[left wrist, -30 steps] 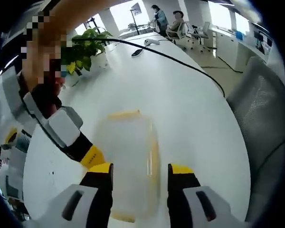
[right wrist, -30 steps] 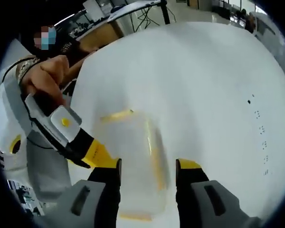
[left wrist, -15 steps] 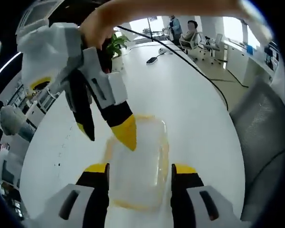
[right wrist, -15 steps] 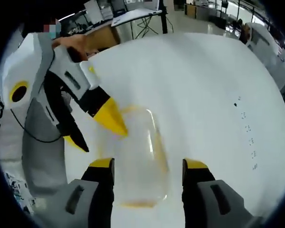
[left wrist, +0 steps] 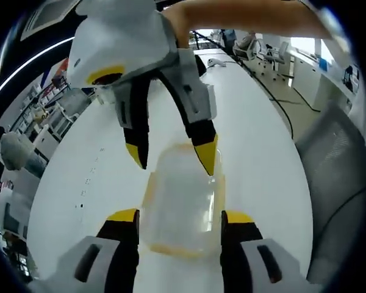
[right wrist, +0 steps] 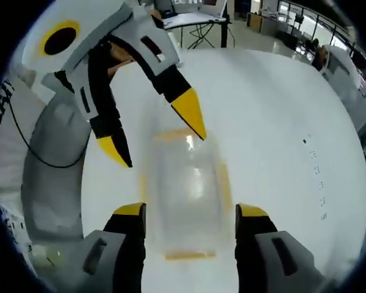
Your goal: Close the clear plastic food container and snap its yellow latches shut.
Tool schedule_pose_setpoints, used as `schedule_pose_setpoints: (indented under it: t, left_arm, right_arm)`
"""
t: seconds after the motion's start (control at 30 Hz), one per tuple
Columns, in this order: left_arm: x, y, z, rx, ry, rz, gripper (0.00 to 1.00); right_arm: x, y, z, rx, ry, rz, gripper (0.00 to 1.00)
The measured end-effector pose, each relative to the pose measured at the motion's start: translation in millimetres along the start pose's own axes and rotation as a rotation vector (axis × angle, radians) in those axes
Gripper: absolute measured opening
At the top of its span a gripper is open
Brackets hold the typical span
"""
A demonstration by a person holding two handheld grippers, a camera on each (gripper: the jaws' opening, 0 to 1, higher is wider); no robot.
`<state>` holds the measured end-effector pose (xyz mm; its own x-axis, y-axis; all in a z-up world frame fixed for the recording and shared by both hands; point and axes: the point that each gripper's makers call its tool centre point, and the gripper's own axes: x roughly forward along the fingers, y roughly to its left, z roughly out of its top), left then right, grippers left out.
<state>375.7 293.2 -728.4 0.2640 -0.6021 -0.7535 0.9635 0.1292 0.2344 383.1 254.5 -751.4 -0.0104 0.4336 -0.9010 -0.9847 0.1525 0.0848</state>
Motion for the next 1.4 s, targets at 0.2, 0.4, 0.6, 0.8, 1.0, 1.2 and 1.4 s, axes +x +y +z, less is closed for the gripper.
schedule_pose_setpoints:
  t: [0.2,0.4,0.6,0.8,1.0,1.2,1.4]
  left_arm:
    - [0.5,2.9,-4.0,0.002,0.019,-0.017,0.58]
    - [6.9,1.1,-16.6,0.044,0.071,-0.047,0.61]
    - [17.4,2.0,-21.4,0.080,0.092,-0.066,0.65]
    - [36.4,-2.6,-32.9,0.108,0.140,-0.099,0.71]
    - [49.0,-7.5,-35.1,0.110,0.150,-0.128,0.69]
    - [49.3,-9.1,-32.2,0.103,0.128,-0.142,0.68]
    - [49.2,-9.5,-32.4,0.101,0.129,-0.138,0.67]
  right_arm:
    - [-1.8,4.0,-10.6,-0.001,-0.009,-0.015,0.57]
    - [1.6,12.8,-26.1,-0.023,0.024,-0.019,0.62]
    - [10.8,11.4,-36.1,-0.046,0.047,-0.046,0.72]
    - [20.7,4.9,-48.0,-0.071,0.093,-0.065,0.83]
    - [34.3,3.7,-59.8,-0.074,0.137,-0.056,0.82]
    - [34.3,-1.0,-64.1,-0.103,0.175,-0.063,0.77]
    - [34.4,-0.9,-64.1,-0.102,0.170,-0.063,0.76]
